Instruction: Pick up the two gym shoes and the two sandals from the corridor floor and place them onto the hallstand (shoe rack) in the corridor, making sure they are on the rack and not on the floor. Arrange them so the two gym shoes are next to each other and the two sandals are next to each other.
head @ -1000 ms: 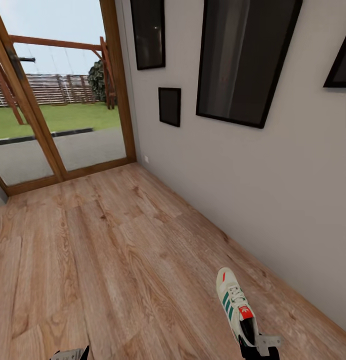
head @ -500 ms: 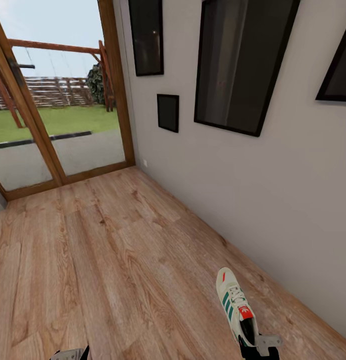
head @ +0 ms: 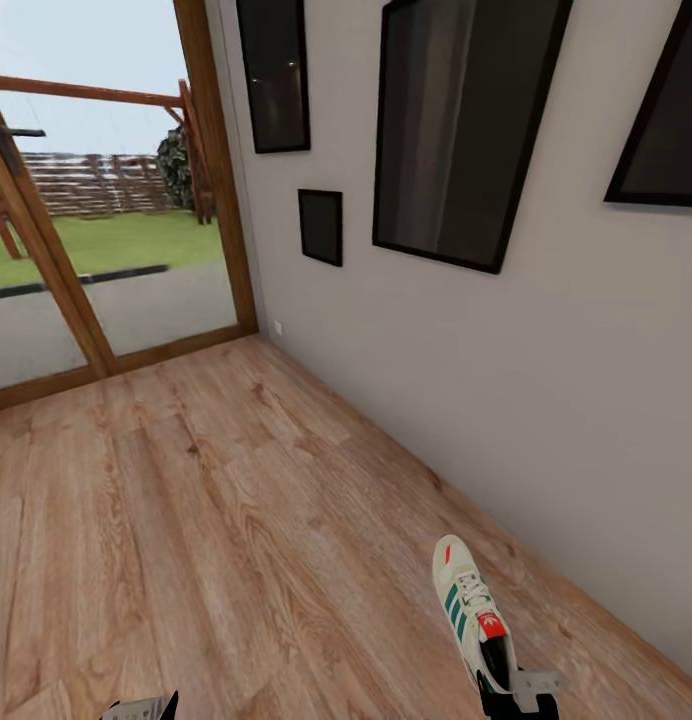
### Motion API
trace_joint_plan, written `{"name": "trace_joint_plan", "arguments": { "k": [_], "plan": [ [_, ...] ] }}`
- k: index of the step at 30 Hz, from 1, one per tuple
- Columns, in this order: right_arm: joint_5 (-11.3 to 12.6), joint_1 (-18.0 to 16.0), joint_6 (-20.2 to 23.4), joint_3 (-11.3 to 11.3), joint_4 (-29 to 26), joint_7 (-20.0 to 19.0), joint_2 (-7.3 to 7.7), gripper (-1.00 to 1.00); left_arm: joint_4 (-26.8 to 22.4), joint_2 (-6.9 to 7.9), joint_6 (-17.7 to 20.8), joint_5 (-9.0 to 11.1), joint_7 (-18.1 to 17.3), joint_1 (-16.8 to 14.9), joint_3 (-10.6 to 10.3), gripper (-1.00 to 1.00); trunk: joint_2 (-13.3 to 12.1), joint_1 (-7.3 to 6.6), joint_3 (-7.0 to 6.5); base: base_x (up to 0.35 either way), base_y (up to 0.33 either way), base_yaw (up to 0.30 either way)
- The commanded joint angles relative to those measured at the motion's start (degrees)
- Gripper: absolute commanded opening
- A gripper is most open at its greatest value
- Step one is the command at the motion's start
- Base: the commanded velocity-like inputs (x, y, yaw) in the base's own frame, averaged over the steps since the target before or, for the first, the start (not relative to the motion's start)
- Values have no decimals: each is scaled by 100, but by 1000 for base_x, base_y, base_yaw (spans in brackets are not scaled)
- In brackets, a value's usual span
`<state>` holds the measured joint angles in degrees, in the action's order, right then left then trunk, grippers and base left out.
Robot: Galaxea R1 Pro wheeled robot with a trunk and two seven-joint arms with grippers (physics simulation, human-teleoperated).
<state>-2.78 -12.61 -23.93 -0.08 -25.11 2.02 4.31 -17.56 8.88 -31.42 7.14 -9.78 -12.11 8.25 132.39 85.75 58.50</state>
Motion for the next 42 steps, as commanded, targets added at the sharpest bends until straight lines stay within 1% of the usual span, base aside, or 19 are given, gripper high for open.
{"name": "trace_joint_plan", "arguments": {
  "k": [1, 8, 38, 42],
  "plan": [
    [-29, -4, -16, -1, 6, 23, -1, -100, 5, -2, -5, 58, -59, -2, 14, 100, 2, -1, 5, 0, 0, -244],
    [-25, -5, -16, -2, 6, 25, -1, -100, 7, -2, -5, 57, -59, -2, 11, 100, 2, -1, 5, -128, 90, -257],
    [-23, -5, -8, -10, 9, 26, -2, -100, 16, 8, -5, 51, -59, 0, 19, 100, 2, -1, 5, -268, 205, -264],
    [-21, -6, -7, -10, 7, 26, -1, -100, 12, 7, -5, 51, -59, 34, 14, 100, 2, -1, 5, -41, 33, -265]
  ]
}}
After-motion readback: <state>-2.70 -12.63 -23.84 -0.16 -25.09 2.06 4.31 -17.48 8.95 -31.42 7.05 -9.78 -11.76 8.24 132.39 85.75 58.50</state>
